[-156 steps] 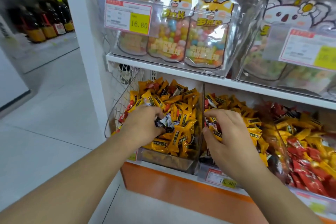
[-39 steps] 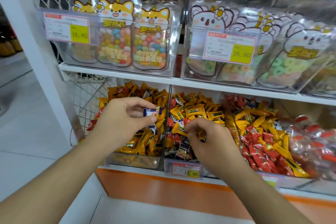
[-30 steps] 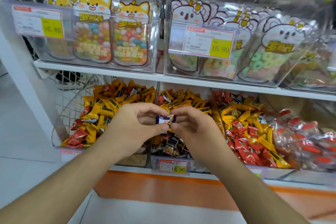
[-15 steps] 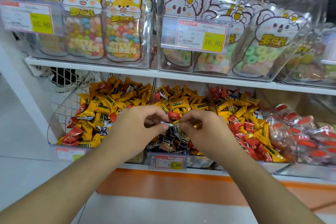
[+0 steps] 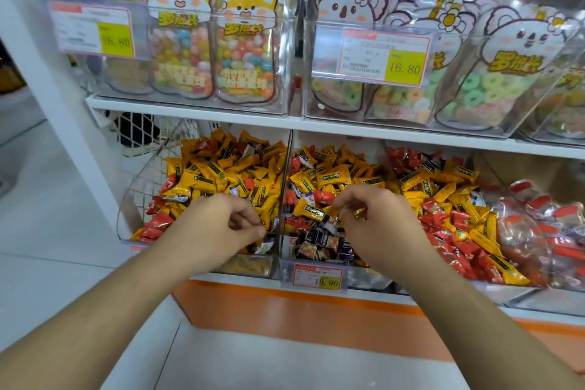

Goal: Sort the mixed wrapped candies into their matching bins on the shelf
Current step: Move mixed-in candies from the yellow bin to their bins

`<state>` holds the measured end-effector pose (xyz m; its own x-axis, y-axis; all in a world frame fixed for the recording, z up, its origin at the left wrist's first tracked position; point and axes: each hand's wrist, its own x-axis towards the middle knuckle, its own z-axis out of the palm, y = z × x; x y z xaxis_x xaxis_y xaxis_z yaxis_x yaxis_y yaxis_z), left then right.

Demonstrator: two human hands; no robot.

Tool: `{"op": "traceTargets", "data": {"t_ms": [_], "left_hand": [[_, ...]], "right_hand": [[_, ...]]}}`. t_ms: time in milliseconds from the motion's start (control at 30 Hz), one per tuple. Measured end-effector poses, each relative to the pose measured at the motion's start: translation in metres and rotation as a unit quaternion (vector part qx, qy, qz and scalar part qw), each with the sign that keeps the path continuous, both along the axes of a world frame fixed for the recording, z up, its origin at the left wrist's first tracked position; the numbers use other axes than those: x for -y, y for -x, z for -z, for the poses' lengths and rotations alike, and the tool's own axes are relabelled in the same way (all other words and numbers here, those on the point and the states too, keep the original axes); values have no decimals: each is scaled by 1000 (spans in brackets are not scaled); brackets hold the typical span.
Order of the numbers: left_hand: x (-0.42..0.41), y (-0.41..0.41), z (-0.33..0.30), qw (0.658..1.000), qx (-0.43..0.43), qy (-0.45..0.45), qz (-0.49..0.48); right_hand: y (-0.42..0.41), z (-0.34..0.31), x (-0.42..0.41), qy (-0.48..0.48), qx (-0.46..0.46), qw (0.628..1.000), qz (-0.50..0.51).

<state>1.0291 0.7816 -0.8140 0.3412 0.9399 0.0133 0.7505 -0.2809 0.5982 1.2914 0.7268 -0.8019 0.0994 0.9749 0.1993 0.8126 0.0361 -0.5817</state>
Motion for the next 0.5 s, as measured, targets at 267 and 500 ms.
{"op": "traceTargets", "data": {"t_ms": [267, 500], "left_hand": [[5, -13, 4, 998, -54, -19, 24], [10, -19, -32, 979, 188, -64, -54]], "right_hand": [[3, 3, 2, 5, -8, 1000, -17], [1, 0, 4, -20, -33, 999, -35]]}}
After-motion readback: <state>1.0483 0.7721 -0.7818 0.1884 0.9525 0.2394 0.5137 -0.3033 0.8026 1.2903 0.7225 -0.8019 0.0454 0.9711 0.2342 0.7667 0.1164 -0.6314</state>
